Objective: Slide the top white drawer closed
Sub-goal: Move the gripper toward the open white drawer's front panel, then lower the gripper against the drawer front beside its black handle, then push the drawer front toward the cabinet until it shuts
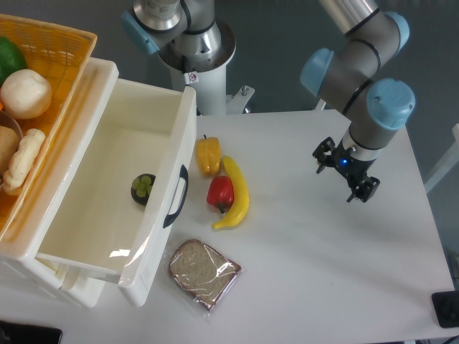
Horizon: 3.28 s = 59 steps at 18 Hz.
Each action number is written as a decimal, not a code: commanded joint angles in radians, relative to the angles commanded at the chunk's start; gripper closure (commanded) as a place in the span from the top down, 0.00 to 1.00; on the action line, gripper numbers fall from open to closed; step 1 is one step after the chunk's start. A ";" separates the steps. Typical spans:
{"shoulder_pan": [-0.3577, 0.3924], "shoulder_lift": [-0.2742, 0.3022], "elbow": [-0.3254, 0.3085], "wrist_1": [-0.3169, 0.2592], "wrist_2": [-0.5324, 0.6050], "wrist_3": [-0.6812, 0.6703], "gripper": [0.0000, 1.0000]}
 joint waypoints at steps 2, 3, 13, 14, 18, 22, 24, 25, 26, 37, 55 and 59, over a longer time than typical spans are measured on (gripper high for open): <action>-0.037 0.020 -0.002 -0.002 -0.014 -0.095 0.99; -0.057 0.022 0.000 -0.002 -0.014 -0.140 0.92; -0.227 0.086 -0.002 -0.005 -0.035 -0.581 0.09; -0.239 0.094 -0.002 -0.018 -0.049 -0.621 0.01; -0.282 0.107 -0.002 -0.067 -0.086 -0.654 0.00; -0.284 0.132 -0.002 -0.115 -0.167 -0.663 0.00; -0.288 0.141 -0.002 -0.144 -0.212 -0.665 0.00; -0.292 0.144 0.000 -0.147 -0.232 -0.665 0.00; -0.295 0.146 0.000 -0.147 -0.246 -0.666 0.00; -0.310 0.144 0.006 -0.228 -0.289 -0.715 0.00; -0.391 0.166 0.005 -0.318 -0.304 -0.723 0.00; -0.420 0.166 -0.002 -0.318 -0.304 -0.740 0.00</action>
